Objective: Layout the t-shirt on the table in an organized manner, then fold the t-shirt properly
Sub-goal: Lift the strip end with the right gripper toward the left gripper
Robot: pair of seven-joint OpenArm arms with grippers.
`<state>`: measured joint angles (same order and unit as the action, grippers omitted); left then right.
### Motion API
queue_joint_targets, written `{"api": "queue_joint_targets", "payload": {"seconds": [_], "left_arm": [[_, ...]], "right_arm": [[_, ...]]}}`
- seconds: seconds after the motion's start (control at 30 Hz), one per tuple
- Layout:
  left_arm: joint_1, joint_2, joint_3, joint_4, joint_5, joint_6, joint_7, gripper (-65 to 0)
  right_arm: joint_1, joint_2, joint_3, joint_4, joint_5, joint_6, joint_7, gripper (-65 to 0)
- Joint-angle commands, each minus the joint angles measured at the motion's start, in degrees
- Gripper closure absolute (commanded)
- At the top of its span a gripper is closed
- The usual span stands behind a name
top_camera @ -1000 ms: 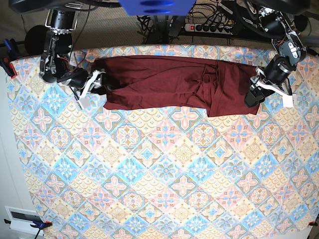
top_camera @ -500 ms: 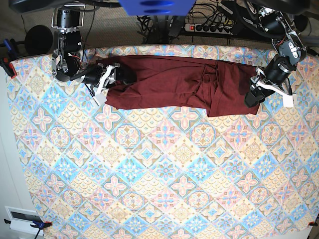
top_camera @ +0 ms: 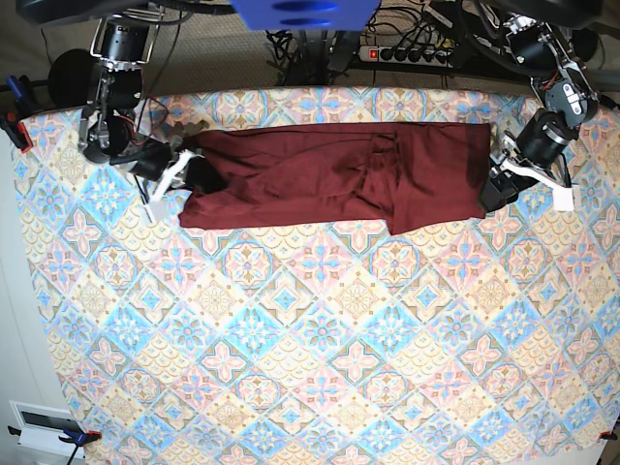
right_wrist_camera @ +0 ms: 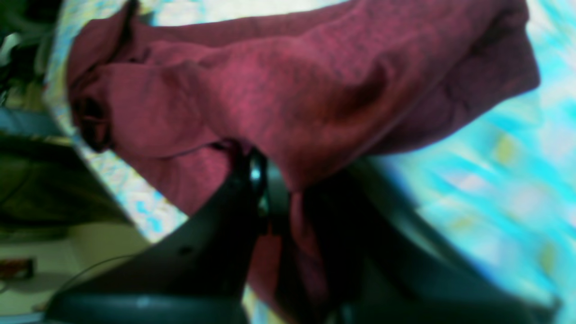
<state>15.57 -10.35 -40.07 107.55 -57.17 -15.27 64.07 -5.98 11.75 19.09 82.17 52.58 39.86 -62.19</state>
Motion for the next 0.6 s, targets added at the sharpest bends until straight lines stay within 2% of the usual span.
{"api": "queue_joint_targets", "payload": {"seconds": [0.0,0.13,0.27,0.47,0.57], "left_arm": [[-0.3,-0.4,-0.2,-0.3,-0.7,-0.3,-0.8,-20.9],[-1.2,-0.4,-0.2,-2.4,-0.7,-0.3,-0.8,-20.9],[-1.2,-0.4,-0.1,-2.4,-0.7,-0.3,-0.8,-20.9],[-1.2,-0.4,0.4,-2.4,-0.5,-0.3,-0.6,-20.9],[-1.2,-0.4,2.9,-2.5,3.0,-0.3,-0.6,-20.9]], "right_arm": [[0.8,1.1,1.8,0.6,-0.6,0.1,1.1,0.0],[3.5,1.1,6.9,-0.4,-9.4,0.1,0.6,0.0],[5.5,1.1,7.2,0.4,-16.3,0.1,1.0,0.0],[5.8,1.1,7.1,3.9,-15.3,0.1,0.9,0.0],[5.8,1.0,5.8,10.7,-15.1,0.1,0.8,0.0]]}}
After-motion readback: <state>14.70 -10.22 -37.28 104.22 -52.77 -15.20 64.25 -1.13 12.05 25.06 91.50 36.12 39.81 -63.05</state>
